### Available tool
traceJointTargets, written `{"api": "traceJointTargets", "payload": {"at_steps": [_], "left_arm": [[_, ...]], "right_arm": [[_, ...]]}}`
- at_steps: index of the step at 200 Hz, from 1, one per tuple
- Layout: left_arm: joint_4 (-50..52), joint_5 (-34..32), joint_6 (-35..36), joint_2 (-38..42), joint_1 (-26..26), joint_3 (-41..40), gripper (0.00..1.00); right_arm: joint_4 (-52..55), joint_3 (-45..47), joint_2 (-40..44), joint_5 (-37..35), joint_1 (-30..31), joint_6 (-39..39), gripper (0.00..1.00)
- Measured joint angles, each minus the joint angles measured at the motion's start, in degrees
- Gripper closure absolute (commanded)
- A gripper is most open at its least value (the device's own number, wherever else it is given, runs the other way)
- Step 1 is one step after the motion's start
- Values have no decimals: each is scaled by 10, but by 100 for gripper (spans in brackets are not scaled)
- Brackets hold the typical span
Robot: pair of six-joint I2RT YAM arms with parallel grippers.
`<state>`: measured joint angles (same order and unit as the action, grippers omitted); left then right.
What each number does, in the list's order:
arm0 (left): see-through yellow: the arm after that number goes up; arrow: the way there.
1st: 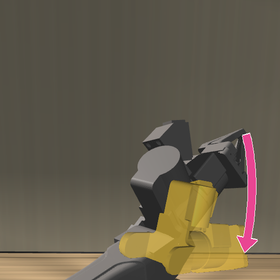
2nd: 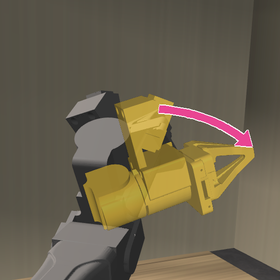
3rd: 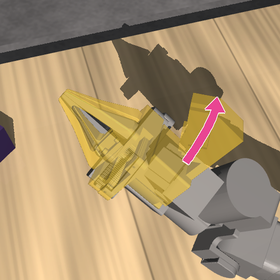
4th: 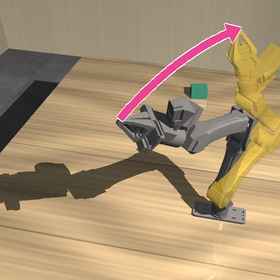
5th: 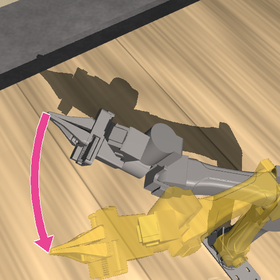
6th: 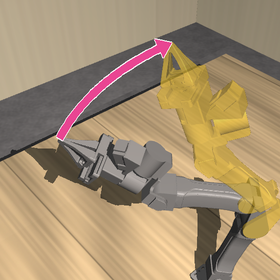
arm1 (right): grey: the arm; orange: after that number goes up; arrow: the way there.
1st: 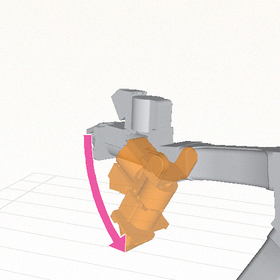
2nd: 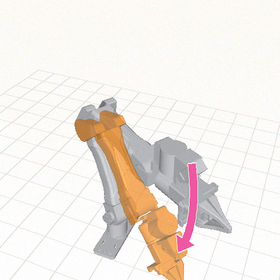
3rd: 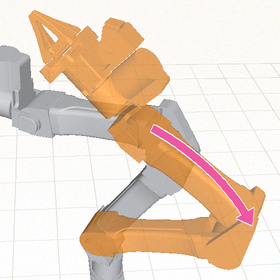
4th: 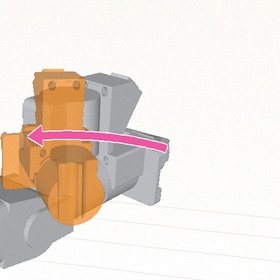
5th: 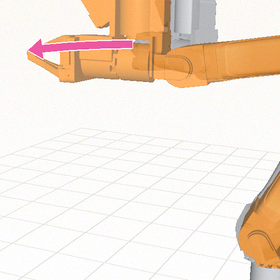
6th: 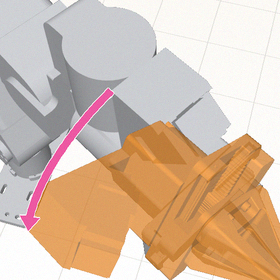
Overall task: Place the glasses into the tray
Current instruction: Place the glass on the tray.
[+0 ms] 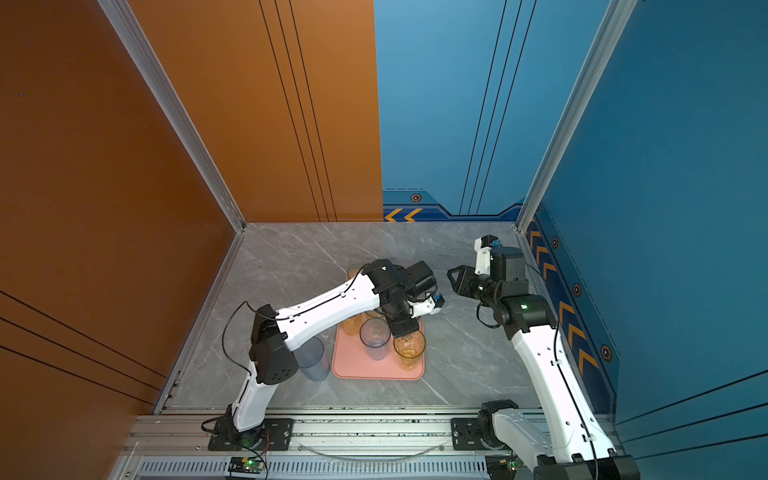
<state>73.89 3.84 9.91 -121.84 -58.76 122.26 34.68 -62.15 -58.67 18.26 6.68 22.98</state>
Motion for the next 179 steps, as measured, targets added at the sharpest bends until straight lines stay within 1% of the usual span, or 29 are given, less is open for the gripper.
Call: {"api": "traceJointTargets", "payload": {"at_steps": [179], "left_arm": [[-4, -8, 2, 0, 1, -3, 91]], "right_arm": [[-4, 0, -8, 0, 1, 0, 60]]}}
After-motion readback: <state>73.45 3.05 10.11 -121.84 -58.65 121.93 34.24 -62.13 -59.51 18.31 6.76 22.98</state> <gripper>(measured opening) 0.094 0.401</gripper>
